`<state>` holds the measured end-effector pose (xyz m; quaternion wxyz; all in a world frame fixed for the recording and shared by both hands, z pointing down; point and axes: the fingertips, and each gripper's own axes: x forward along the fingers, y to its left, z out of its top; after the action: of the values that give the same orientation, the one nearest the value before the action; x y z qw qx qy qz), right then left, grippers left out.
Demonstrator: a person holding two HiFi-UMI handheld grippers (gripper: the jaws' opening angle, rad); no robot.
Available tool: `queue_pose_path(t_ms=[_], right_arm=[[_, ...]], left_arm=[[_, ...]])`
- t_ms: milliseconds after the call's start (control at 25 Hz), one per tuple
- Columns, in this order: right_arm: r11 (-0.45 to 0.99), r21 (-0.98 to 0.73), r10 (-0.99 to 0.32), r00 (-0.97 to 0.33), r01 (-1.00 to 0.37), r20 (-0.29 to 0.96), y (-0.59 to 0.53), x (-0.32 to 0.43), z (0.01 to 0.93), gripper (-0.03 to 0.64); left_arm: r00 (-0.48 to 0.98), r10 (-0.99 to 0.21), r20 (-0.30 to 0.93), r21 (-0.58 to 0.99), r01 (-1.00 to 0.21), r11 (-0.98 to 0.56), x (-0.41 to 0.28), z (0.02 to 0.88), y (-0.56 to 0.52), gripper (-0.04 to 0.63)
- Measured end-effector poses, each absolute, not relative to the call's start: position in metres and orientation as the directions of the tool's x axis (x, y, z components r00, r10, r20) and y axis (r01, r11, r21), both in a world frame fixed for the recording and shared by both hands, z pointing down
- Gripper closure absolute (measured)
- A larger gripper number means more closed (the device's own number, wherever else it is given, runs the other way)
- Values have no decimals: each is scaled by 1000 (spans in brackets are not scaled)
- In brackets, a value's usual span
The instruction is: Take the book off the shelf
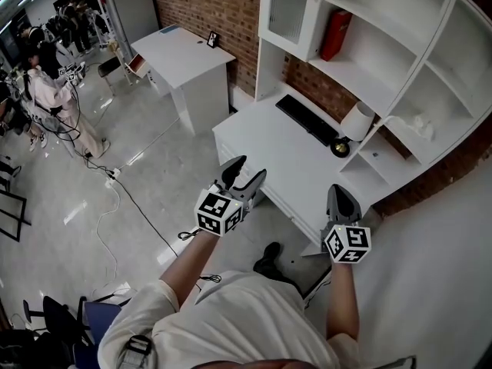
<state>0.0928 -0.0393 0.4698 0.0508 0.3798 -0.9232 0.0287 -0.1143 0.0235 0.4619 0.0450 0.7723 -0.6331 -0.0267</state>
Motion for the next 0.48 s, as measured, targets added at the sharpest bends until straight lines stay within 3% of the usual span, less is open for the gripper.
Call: queue_pose_path(t_ms=[480], right_arm=[[737,8,-672,-731,-676,118,-143,75,471,617]], left_arm=[[179,-984,18,98,-979,-177,-120,459,-75,357]])
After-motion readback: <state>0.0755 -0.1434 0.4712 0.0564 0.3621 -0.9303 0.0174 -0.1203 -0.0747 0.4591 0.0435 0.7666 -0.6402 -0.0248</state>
